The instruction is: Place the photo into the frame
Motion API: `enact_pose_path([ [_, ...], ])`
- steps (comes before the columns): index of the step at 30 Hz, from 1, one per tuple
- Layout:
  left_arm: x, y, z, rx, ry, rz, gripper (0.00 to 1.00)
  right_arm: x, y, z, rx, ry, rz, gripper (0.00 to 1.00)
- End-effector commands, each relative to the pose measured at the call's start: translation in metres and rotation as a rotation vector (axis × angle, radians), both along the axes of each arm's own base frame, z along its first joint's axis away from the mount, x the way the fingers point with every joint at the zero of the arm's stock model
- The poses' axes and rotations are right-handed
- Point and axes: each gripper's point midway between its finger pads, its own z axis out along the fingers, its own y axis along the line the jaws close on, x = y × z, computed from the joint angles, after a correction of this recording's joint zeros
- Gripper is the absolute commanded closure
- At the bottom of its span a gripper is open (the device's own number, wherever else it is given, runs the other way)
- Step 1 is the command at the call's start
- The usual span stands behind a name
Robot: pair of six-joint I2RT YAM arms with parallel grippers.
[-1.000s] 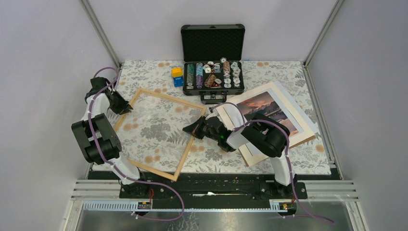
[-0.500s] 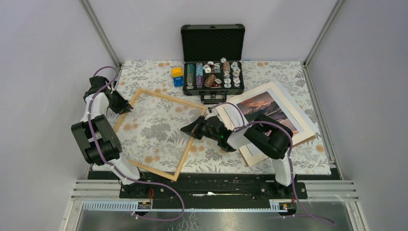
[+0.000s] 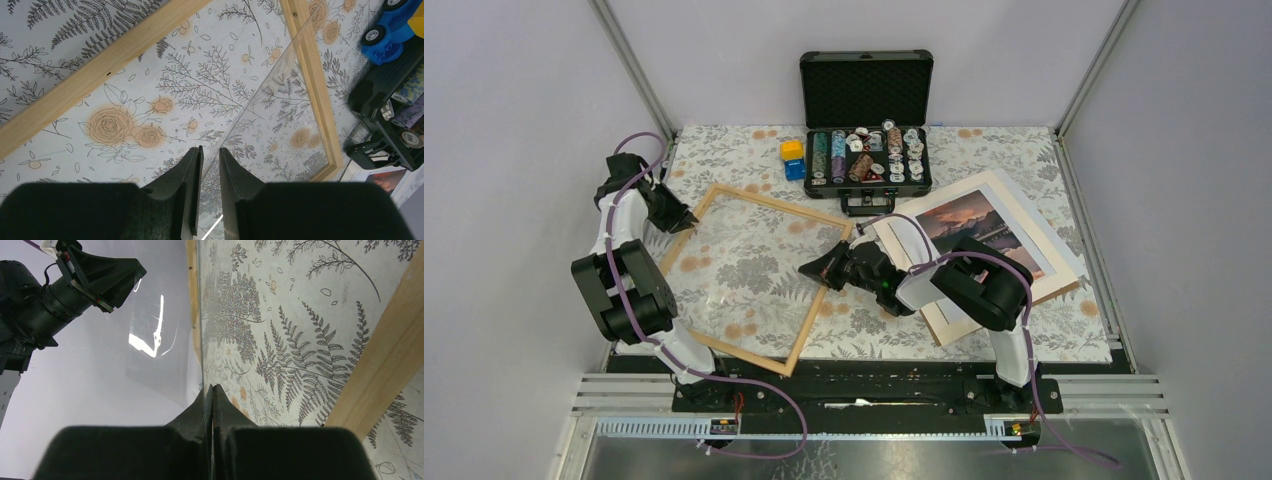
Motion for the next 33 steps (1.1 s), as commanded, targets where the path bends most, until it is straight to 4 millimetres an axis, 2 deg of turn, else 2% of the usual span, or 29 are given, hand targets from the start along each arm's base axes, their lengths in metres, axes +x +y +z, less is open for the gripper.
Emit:
enact_pose_path([
  [1,0.009,0.006,0.028,0.041,-0.075,0.005,0.75,0.000,0.010,0.030,0.047,-0.072,0.011,1.00],
  [10,0.012,0.008,0.031,0.034,-0.086,0.007,0.76,0.004,0.007,0.028,0.007,-0.113,-0.002,1.00],
  [19,0.014,0.010,0.040,0.032,-0.111,0.012,0.77,0.009,0.003,0.035,-0.015,-0.152,-0.013,1.00],
  [33,0.018,0.010,0.029,0.014,-0.094,0.009,0.77,0.011,0.005,0.026,-0.014,-0.129,-0.015,1.00],
])
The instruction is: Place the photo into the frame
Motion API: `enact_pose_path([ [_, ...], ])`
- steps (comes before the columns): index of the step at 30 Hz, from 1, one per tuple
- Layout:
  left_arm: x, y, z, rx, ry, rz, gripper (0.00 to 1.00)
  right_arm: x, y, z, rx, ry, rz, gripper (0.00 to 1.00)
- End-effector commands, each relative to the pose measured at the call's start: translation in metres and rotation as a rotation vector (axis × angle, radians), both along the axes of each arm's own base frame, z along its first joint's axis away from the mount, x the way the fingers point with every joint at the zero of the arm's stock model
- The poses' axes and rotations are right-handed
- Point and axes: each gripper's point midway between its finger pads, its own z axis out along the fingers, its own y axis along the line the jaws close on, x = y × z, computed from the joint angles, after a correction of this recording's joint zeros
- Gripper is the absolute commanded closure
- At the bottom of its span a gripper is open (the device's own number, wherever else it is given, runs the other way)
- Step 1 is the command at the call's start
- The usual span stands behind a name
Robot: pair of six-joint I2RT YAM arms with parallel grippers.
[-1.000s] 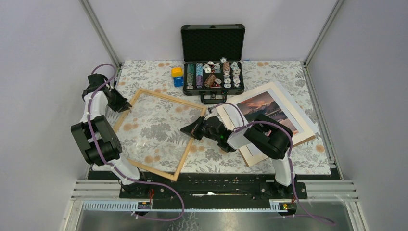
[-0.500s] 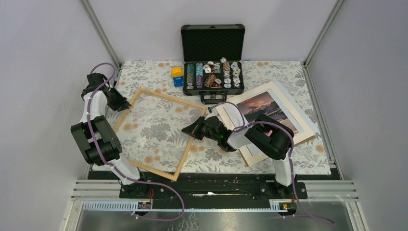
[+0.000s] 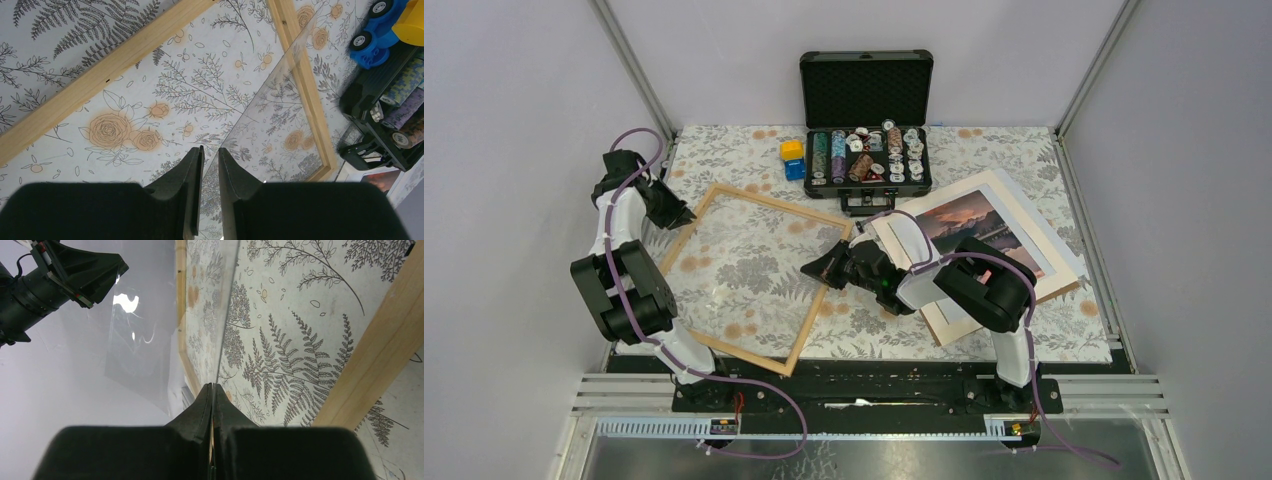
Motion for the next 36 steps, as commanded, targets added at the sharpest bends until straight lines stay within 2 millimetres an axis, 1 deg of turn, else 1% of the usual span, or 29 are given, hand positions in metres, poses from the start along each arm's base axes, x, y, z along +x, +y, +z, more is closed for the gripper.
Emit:
enact_pose_path([
  [1,0.013,0.005,0.020,0.010,-0.067,0.003,0.77,0.009,0.009,0.030,0.060,-0.062,-0.015,1.00],
  [7,0.016,0.005,0.019,0.004,-0.071,0.004,0.78,0.012,0.006,0.025,0.052,-0.056,-0.026,1.00],
  [19,0.024,0.004,0.008,-0.026,-0.069,0.001,0.79,0.020,0.004,0.015,0.038,-0.049,-0.040,1.00],
  [23,0.026,0.005,0.009,-0.026,-0.070,0.002,0.80,0.021,0.004,0.012,0.034,-0.046,-0.041,1.00],
  [26,0.025,0.005,0.011,-0.024,-0.076,0.000,0.81,0.021,0.005,0.014,0.040,-0.048,-0.038,1.00],
  [33,0.020,0.007,0.026,0.013,-0.093,0.006,0.81,0.020,0.005,0.030,0.054,-0.080,-0.024,1.00],
  [36,0.020,0.006,0.027,0.008,-0.096,0.006,0.81,0.019,0.003,0.031,0.053,-0.081,-0.029,1.00],
])
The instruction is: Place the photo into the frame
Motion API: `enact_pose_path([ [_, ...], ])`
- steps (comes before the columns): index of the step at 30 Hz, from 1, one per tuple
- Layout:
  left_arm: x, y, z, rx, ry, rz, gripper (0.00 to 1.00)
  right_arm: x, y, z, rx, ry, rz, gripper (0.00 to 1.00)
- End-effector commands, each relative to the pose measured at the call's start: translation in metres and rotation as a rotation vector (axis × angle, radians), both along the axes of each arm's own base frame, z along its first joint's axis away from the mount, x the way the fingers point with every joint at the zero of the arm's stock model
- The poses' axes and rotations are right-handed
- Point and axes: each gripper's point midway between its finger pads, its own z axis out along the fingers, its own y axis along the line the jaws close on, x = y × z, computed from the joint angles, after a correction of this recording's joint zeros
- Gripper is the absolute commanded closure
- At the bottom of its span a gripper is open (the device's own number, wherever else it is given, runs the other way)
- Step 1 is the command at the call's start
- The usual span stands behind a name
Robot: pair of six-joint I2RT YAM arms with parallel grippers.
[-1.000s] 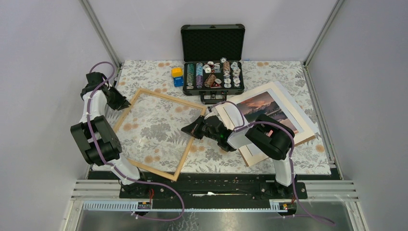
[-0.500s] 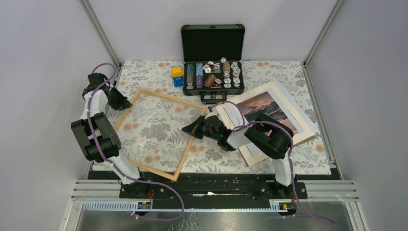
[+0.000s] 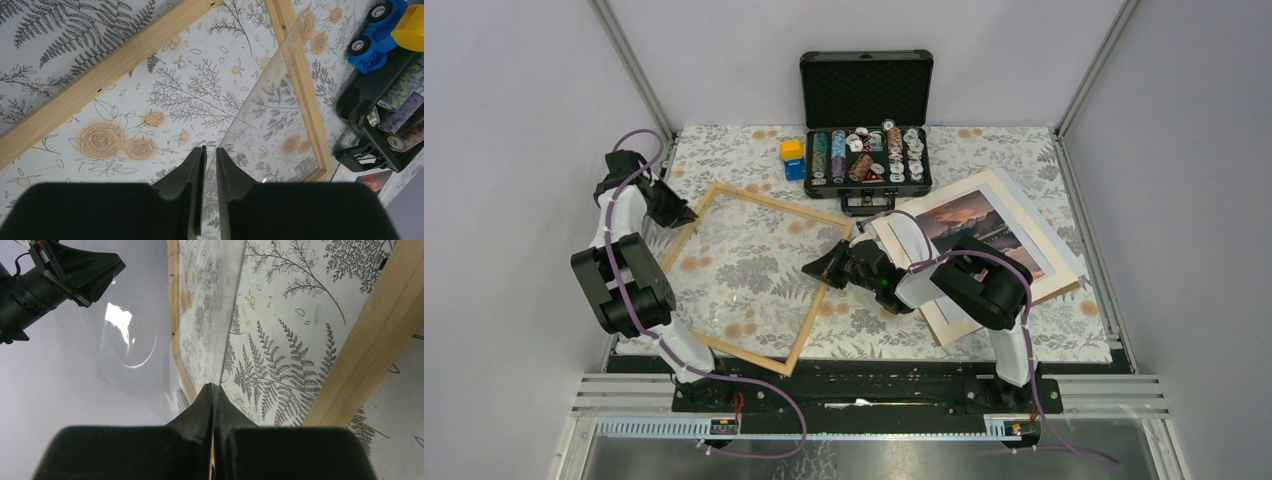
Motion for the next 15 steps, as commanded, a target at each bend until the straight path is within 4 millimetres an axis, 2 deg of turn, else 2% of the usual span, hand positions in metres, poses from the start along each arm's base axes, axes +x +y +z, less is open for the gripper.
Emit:
enact_pose_path([
  [1,0.0112,0.0066,0.0381,0.040,-0.102,0.006,0.80,0.0126,0.0056,0.0398,0.070,-0.083,-0.019,1.00],
  [15,0.0066,0.0070,0.0448,0.053,-0.103,0.007,0.80,0.0116,0.0090,0.0382,0.085,-0.071,-0.007,1.00],
])
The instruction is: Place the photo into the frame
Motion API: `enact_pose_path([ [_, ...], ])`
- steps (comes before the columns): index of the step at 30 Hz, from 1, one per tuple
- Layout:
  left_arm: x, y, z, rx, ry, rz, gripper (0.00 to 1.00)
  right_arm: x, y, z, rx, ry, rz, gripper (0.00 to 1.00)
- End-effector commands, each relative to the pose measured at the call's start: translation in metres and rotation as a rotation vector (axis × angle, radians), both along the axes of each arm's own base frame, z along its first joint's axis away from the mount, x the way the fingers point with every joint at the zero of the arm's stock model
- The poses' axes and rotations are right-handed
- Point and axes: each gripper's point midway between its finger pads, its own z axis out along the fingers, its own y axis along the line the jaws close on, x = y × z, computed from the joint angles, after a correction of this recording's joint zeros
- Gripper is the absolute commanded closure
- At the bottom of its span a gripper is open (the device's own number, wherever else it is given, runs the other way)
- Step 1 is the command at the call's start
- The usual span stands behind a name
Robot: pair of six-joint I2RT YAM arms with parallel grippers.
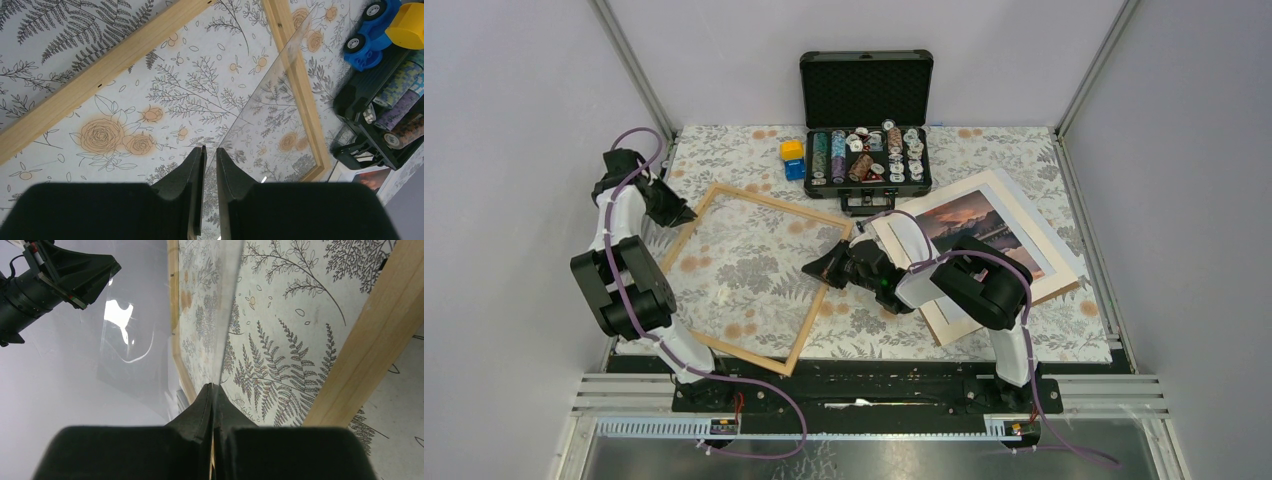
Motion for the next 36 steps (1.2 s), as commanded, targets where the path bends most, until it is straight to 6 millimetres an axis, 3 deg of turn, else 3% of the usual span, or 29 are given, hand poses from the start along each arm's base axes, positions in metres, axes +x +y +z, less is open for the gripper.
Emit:
enact_pose_path([
  [1,0.009,0.007,0.039,0.051,-0.102,0.005,0.80,0.011,0.009,0.037,0.088,-0.067,-0.008,1.00],
  [36,0.023,0.008,0.011,0.001,-0.084,0.008,0.81,0.027,0.005,0.008,0.024,-0.045,-0.045,1.00],
])
